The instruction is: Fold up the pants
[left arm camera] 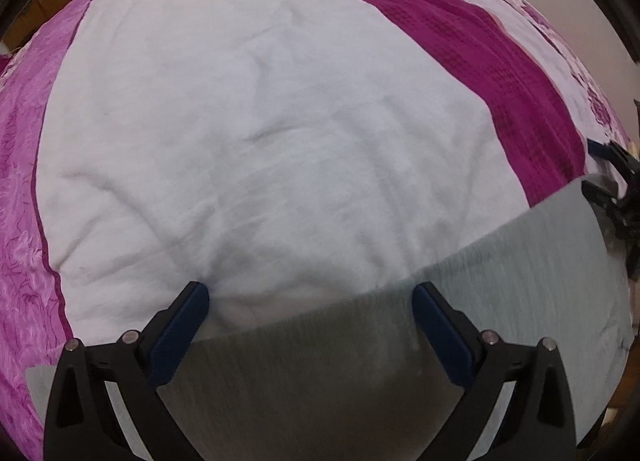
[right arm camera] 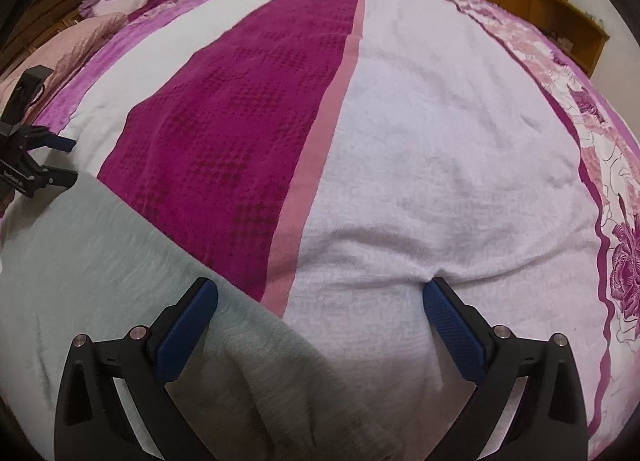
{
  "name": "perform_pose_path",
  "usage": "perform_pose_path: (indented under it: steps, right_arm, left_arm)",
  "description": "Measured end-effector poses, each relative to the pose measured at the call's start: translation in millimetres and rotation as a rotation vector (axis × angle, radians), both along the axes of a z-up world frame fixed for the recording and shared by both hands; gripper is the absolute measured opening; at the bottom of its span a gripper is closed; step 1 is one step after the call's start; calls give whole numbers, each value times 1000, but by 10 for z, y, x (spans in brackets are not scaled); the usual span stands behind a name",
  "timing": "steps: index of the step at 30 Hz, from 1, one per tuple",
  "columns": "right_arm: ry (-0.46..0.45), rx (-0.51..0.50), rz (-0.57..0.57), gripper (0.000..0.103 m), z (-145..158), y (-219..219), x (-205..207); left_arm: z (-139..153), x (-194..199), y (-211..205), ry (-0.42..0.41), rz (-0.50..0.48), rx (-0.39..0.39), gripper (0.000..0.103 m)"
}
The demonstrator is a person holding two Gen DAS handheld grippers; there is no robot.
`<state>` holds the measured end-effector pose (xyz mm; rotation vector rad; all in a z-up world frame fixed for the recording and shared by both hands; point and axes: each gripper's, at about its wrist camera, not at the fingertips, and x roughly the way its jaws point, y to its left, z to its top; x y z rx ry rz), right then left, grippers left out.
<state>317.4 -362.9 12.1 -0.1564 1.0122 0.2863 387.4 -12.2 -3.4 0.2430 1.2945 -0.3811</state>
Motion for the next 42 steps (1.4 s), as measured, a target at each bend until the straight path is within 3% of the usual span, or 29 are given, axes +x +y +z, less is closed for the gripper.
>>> perform_pose_path:
  steps: [9, 17, 20, 22, 23, 25, 28, 30, 38, 42]
  right_arm:
    - [-45, -9, -12, 100, -21, 23, -37]
    - [-1, -38, -38, 96, 40, 70, -6]
    - [21, -25, -44, 63, 190, 172, -102]
    - [31, -12, -25, 25, 242, 250, -183]
    - [36, -22, -16, 21, 250, 295, -220]
    - [31, -55, 5, 10, 257, 365, -265]
    - [31, -50, 3, 2, 355, 400, -352]
    - [35, -3, 0, 1, 456, 383, -399]
    - [-35, 28, 17, 0, 917, 437, -778]
    - [-54, 38, 25, 0, 1046, 470, -1001]
  left_arm:
    - [-63, 18, -6, -65, 38, -1, 103]
    - [-45, -143, -56, -89, 91, 25, 100]
    - [40, -202, -148, -88, 88, 35, 89]
    - [127, -260, -230, -98, 67, 38, 71]
    - [161, -298, -264, -106, 59, 44, 66]
    - [196, -349, -344, -114, 46, 39, 38]
    - [307, -453, -429, -147, 41, 84, 11]
    - [390, -511, -403, -165, 51, 81, 6]
    - [862, -1009, -173, -254, 94, 12, 5]
    - [1057, -1325, -211, -300, 84, 27, 5]
